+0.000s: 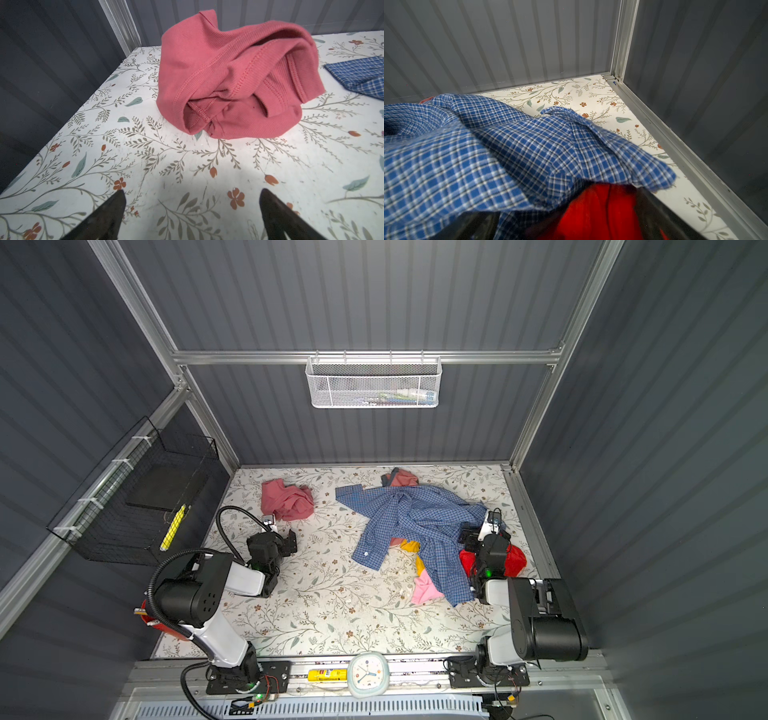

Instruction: Pick out a specific cloth from the pile

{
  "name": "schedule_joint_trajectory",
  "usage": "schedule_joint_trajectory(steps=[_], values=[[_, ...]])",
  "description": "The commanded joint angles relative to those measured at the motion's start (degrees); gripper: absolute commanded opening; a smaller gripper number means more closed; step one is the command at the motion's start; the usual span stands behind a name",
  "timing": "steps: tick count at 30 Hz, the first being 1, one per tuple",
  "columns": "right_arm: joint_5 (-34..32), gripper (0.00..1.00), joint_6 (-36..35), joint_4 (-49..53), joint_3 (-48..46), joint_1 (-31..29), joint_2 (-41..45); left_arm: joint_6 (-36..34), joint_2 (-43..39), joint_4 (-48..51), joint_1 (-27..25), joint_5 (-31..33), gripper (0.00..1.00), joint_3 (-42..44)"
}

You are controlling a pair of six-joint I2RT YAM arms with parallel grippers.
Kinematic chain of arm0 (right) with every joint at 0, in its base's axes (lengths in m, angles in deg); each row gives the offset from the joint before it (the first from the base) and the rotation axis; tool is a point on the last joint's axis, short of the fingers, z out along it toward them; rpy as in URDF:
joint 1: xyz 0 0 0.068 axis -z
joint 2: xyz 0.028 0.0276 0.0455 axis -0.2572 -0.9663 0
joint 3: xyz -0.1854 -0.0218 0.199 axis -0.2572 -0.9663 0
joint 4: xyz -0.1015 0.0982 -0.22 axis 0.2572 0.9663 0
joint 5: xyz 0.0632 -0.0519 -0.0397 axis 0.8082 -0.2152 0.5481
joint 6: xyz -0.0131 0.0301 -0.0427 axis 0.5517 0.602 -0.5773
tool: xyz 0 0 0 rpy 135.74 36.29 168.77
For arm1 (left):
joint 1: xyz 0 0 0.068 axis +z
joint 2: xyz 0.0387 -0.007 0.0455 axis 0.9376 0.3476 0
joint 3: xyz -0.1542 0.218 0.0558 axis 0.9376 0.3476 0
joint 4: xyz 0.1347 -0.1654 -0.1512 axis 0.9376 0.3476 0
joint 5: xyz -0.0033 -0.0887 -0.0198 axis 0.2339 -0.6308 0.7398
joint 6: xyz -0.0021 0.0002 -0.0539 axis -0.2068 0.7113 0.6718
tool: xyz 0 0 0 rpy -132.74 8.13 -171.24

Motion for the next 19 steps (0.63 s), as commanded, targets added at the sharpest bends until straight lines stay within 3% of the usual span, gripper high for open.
schedule_joint_trajectory(steps=[1, 19], values=[[-0.8, 0.99, 0.3, 0.5, 0.9, 0.0, -0.4, -0.7, -0.3, -0.5, 0.3, -0.3, 1.0, -0.6], [-0.8, 0.99, 0.3, 0.5, 0.9, 0.0, -0.4, -0.7, -0.3, -0.8, 0.3, 0.0, 1.0, -0.4]])
